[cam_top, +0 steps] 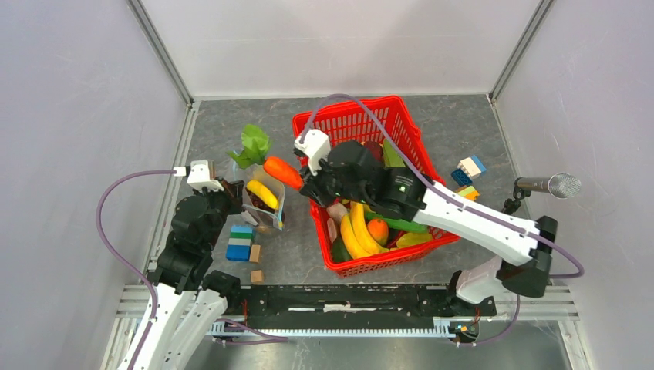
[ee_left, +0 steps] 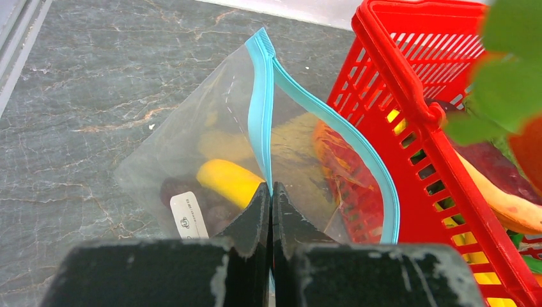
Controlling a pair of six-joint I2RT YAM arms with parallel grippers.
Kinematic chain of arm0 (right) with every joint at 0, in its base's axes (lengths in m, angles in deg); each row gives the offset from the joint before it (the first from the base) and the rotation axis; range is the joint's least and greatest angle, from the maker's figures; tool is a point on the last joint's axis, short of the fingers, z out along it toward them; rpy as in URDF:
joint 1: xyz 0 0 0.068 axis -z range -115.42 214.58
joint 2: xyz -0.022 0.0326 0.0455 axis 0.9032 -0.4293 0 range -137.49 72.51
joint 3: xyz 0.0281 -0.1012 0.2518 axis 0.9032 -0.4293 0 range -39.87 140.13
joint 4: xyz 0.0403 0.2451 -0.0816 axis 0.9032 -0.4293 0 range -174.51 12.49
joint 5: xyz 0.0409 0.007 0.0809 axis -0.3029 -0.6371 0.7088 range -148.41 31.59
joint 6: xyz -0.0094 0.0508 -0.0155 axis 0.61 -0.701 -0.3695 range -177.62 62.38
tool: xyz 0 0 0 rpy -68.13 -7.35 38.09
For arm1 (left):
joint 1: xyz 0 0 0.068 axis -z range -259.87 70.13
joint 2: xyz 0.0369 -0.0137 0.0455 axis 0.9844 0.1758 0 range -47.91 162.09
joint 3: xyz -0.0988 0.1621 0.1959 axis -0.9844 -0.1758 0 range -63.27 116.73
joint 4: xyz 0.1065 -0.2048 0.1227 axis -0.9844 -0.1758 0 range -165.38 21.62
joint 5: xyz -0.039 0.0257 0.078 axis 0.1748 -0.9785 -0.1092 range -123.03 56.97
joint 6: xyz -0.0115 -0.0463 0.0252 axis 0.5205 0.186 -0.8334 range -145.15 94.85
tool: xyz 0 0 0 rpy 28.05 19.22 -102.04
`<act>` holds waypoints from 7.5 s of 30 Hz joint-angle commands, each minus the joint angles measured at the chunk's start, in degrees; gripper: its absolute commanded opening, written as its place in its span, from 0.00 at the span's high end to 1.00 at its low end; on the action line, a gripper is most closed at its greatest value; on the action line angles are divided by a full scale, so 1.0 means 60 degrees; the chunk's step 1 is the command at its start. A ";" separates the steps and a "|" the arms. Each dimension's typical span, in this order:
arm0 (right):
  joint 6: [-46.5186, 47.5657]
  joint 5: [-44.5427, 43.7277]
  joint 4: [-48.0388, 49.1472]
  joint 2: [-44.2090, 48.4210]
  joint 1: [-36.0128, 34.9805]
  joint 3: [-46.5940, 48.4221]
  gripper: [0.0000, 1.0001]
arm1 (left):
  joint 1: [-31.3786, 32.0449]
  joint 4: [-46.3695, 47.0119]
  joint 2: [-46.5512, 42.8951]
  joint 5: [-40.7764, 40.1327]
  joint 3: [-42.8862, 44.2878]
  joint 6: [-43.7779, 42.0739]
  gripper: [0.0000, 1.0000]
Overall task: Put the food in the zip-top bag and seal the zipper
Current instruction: Place the fake vegetable in the zipper food storage bag, then pick up the fake fruit from the bin.
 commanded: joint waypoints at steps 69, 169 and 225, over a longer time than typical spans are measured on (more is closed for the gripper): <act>-0.1735 0.0958 -0.1150 -0.4534 0.0041 0.4963 0.47 | -0.0021 0.0840 0.0291 0.1643 0.0171 -0.0092 0.98; -0.1020 -0.3172 0.0663 0.1266 0.1252 -0.2289 0.28 | -0.0026 0.0421 0.0251 0.0564 0.0316 0.0046 0.98; -0.0104 0.1827 -0.4128 0.0443 0.2991 -0.3554 0.32 | -0.0051 0.0362 -0.0123 0.0205 0.0293 -0.0085 0.98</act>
